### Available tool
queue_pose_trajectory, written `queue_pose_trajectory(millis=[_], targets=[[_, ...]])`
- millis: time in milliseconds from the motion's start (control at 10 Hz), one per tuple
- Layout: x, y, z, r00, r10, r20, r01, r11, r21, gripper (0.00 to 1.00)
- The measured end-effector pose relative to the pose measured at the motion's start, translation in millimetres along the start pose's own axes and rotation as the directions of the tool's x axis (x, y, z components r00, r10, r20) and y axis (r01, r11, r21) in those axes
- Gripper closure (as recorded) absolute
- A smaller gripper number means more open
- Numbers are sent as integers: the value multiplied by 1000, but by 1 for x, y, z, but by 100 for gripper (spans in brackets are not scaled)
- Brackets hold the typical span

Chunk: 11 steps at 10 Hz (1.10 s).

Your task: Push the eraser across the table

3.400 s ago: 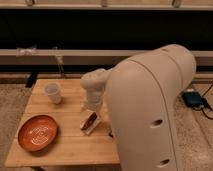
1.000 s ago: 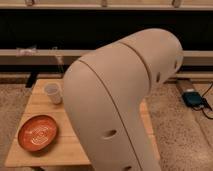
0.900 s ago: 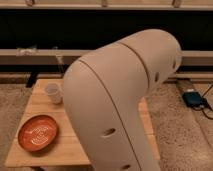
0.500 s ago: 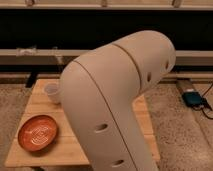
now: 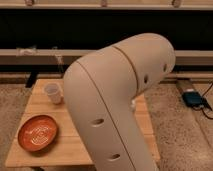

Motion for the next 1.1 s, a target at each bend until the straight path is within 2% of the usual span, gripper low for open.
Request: queue_pose_trajectory(millis=[400,700,1100], targets=[[-7,0,-1,1000,0,9,0,1000,-5,100],[-42,6,-4,999,-5,43,6,999,-31,100],[-43,7,-7,999,-6,46,7,999,-33,100]])
